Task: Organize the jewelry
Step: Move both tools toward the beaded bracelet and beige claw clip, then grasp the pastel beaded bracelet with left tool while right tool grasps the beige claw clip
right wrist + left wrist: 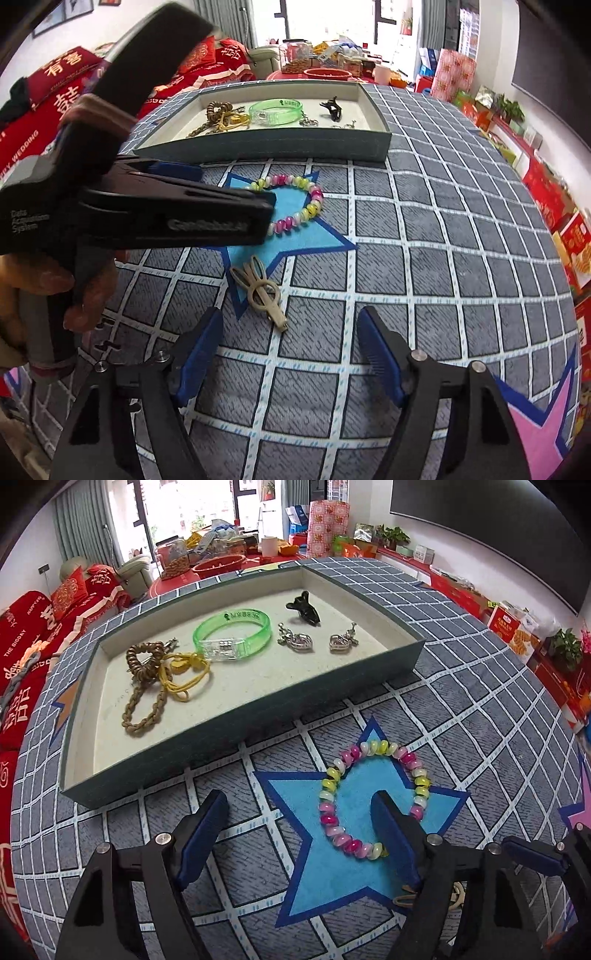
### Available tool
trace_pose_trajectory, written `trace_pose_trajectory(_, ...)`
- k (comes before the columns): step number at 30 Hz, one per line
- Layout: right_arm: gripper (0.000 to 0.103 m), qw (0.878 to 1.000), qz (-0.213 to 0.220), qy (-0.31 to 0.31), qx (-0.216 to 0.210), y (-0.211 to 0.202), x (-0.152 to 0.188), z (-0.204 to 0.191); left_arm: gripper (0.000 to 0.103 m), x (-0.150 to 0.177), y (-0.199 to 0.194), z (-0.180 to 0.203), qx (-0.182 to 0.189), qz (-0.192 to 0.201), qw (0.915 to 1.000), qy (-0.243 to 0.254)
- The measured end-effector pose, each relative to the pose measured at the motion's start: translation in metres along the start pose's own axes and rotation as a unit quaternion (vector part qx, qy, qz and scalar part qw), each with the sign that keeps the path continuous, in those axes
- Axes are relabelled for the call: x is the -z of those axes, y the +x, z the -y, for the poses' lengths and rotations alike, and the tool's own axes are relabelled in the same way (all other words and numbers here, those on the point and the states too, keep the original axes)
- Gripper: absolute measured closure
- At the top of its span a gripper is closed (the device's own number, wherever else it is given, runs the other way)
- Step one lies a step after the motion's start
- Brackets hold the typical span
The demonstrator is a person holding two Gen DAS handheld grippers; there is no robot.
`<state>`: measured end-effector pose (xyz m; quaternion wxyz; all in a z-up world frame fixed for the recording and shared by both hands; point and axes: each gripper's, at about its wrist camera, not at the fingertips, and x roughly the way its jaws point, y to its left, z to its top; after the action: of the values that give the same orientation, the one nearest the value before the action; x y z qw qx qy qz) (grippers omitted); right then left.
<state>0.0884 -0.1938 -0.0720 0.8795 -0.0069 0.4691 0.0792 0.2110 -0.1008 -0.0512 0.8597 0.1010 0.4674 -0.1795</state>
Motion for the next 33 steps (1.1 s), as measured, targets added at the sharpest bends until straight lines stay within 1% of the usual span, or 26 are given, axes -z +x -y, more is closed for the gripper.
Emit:
trace_pose_trajectory(3, 0.026, 1.0, 0.003, -0.019, 0.006, 0.003, -0.002, -0.006, 0.011, -0.001, 0.001, 0.002, 0.001, 0.0, 1.0, 0.005)
trace_pose_trajectory(6, 0.031, 0.999, 0.008, -0.039, 0.011, 0.005, -0.003, -0.013, 0.011, -0.003, 0.003, 0.004, 0.006, 0.0, 1.0, 0.006)
trace_pose_trajectory(8, 0.037, 0.999, 0.008, -0.043, 0.007, 0.004, -0.003, -0.016, 0.011, -0.005, 0.004, 0.004, 0.007, -0.001, 1.0, 0.006)
trace_pose_trajectory(9, 0.039, 0.999, 0.008, -0.046, 0.005, 0.004, -0.004, -0.017, 0.011, -0.005, 0.004, 0.004, 0.008, -0.002, 0.9999, 0.007)
trace_pose_trajectory(11, 0.047, 0.999, 0.008, -0.049, 0.003, 0.003, -0.004, -0.019, 0.011, -0.006, 0.005, 0.004, 0.008, -0.003, 0.9999, 0.008)
trace_pose_trajectory(12, 0.048, 0.999, 0.007, -0.05, 0.002, 0.003, -0.004, -0.02, 0.011, -0.006, 0.005, 0.004, 0.008, -0.003, 0.9999, 0.008)
trace_pose_trajectory(13, 0.053, 0.999, 0.006, -0.051, 0.002, 0.002, -0.004, -0.021, 0.013, -0.007, 0.005, 0.004, 0.01, -0.003, 0.9999, 0.008)
trace_pose_trajectory(14, 0.059, 0.999, 0.006, -0.052, 0.001, 0.002, -0.003, -0.022, 0.018, -0.007, 0.004, 0.005, 0.015, -0.003, 0.9998, 0.011)
trace_pose_trajectory(15, 0.062, 0.999, 0.005, -0.053, 0.001, 0.001, -0.003, -0.023, 0.022, -0.007, 0.003, 0.006, 0.019, -0.002, 0.9997, 0.017)
trace_pose_trajectory(16, 0.069, 0.999, 0.004, -0.053, 0.001, 0.001, -0.003, -0.024, 0.031, -0.007, 0.002, 0.008, 0.023, -0.001, 0.9994, 0.025)
trace_pose_trajectory(17, 0.078, 0.999, 0.004, -0.053, 0.002, 0.001, -0.003, -0.025, 0.039, -0.007, 0.0, 0.012, 0.027, 0.0, 0.9991, 0.034)
trace_pose_trajectory(18, 0.084, 0.999, 0.004, -0.053, 0.004, 0.0, -0.003, -0.026, 0.044, -0.006, -0.001, 0.015, 0.029, 0.001, 0.9987, 0.042)
trace_pose_trajectory(20, 0.083, 0.999, 0.005, -0.048, 0.006, -0.001, -0.002, -0.025, 0.071, -0.006, -0.003, 0.018, 0.034, 0.003, 0.998, 0.053)
trace_pose_trajectory(21, 0.083, 0.999, 0.005, -0.046, 0.007, 0.0, -0.003, -0.024, 0.079, -0.006, -0.003, 0.02, 0.032, 0.003, 0.9979, 0.056)
trace_pose_trajectory(22, 0.083, 0.999, 0.005, -0.043, 0.009, -0.002, -0.002, -0.023, 0.081, -0.005, -0.004, 0.021, 0.03, 0.002, 0.998, 0.056)
trace_pose_trajectory(25, 0.083, 1.0, 0.004, -0.03, 0.006, -0.008, 0.003, -0.016, 0.081, -0.002, -0.007, 0.017, 0.029, 0.004, 0.9988, 0.039)
trace_pose_trajectory(29, 0.083, 1.0, 0.008, -0.01, 0.001, -0.02, 0.007, -0.005, 0.081, 0.005, -0.017, 0.002, 0.032, 0.012, 0.9994, 0.002)
trace_pose_trajectory(33, 0.083, 1.0, 0.011, 0.02, -0.012, -0.03, 0.006, 0.009, 0.081, 0.016, -0.035, -0.013, 0.036, 0.026, 0.9986, -0.027)
